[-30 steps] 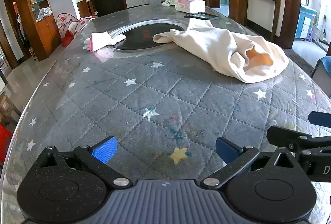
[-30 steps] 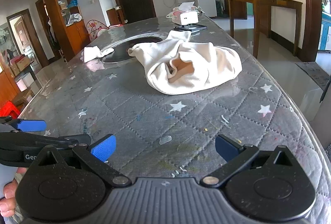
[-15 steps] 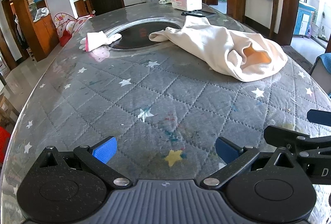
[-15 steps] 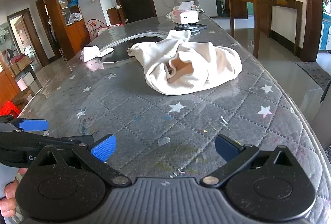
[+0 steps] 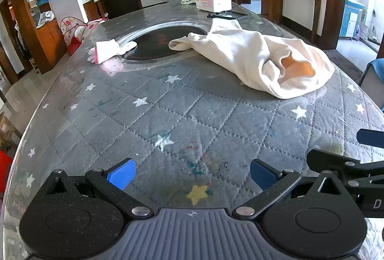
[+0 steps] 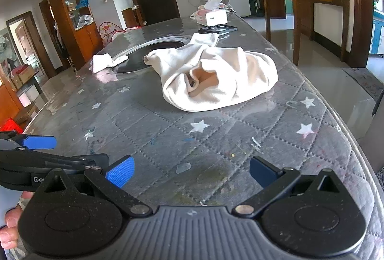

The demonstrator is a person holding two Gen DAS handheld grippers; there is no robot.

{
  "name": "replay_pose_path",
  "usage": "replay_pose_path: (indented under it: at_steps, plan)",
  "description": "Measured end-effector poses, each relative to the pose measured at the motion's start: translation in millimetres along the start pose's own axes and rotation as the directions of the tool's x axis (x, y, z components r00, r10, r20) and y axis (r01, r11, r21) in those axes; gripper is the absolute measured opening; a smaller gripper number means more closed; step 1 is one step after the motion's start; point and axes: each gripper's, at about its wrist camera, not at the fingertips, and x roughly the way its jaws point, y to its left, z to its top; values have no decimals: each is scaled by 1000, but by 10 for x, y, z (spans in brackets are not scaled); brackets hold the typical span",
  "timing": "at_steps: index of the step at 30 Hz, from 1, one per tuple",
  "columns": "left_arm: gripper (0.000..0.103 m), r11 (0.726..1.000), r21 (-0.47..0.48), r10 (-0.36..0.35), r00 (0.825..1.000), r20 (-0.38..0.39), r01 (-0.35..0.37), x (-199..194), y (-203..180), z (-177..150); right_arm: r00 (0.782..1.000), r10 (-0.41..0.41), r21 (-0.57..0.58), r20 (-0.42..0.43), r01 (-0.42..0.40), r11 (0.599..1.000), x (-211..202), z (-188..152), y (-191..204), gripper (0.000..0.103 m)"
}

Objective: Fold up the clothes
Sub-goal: 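Move both tools toward the cream-white garment on the table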

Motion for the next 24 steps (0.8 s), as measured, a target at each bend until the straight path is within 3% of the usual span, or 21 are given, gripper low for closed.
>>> replay_pose_path:
  at_steps: [24]
  plan:
    - [103,1000,10,-10,1000,-22,10,161,-15,198,1000,3,-26,2,-3,1000,132,195,-70,103]
